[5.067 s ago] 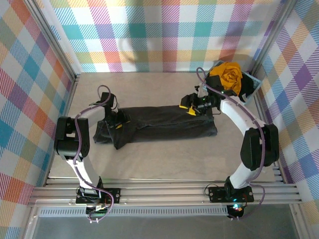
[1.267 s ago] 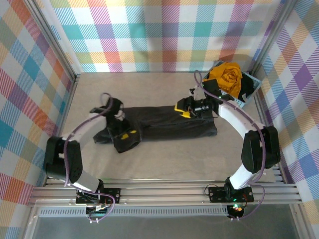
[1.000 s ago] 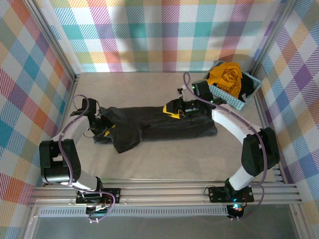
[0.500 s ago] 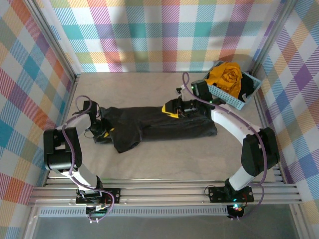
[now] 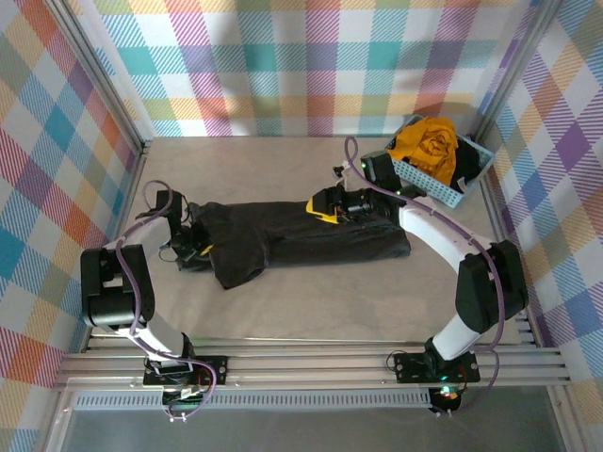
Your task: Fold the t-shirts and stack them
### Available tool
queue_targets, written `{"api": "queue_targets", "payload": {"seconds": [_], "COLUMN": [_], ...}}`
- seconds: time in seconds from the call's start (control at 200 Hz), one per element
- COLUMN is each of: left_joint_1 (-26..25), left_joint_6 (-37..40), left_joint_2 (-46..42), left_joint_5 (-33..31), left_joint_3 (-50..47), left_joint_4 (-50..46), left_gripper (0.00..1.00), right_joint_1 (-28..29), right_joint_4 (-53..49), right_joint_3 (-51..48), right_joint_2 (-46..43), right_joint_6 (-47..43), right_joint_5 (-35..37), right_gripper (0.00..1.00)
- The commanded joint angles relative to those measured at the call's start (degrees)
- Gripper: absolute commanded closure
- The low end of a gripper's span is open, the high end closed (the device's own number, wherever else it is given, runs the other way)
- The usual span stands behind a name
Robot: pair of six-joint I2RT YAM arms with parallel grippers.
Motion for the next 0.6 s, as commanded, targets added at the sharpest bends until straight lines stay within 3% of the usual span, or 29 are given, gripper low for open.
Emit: {"api": "queue_targets", "payload": {"seconds": [0.0,0.32,0.595], "left_joint_1": [0.5,0.5,0.5], "left_joint_6": [-0.9,-4.2,-1.3], "left_joint_2": [-3.2,1.8,10.2], "left_joint_5": [-1.3,-3.2,-4.1], "left_joint_3": [2.4,16.4,25.7], "left_joint_4": [-3.8,-15.0,-18.6], "left_gripper": [1.0,1.0,1.0], "right_joint_1": [-0.1,-0.1,-0.1], "right_joint_4": [-1.1,-2.6,-2.1], "right_joint_3": [1.7,2.0,0.7], "right_joint_2": [0.5,0.5,-0.5], "right_joint_6": [-0.7,-1.4,-1.1], "right_joint_5": [-0.2,0.2,0.3], "right_gripper": [0.5,0.51,0.51]}}
